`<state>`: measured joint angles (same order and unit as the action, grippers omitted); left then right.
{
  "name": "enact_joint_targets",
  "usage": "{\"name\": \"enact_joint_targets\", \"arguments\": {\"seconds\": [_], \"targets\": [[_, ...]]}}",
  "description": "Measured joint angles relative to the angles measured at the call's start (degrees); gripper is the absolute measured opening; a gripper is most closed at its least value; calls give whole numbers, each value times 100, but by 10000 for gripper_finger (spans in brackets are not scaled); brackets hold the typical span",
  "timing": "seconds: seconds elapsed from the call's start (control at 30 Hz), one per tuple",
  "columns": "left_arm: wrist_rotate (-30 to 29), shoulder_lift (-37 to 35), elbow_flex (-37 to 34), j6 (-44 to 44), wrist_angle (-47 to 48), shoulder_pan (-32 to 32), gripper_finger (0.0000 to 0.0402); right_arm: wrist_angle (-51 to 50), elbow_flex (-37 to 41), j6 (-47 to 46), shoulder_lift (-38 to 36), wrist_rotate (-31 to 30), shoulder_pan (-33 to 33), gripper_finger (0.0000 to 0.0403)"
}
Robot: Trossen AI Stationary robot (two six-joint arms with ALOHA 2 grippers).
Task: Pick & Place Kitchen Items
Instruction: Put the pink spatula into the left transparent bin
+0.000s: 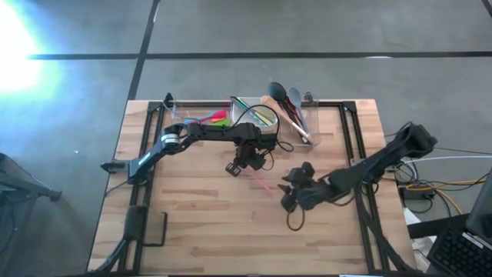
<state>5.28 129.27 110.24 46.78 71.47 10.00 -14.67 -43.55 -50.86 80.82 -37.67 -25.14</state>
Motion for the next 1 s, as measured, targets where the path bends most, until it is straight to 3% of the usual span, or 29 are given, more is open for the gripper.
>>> {"name": "enact_joint_targets", "arguments": {"seconds": [0.3,0.6,1.0], "targets": [[0,0,4,-24,-19,0,18,920,-7,-275,853,31,294,177],[-2,0,7,-33,-50,0,18,2009,-7,221,1672,776,744,208],[-1,-7,9,-46,-52,0,18,2153,-222,514,2264,1295,1089,204]]}}
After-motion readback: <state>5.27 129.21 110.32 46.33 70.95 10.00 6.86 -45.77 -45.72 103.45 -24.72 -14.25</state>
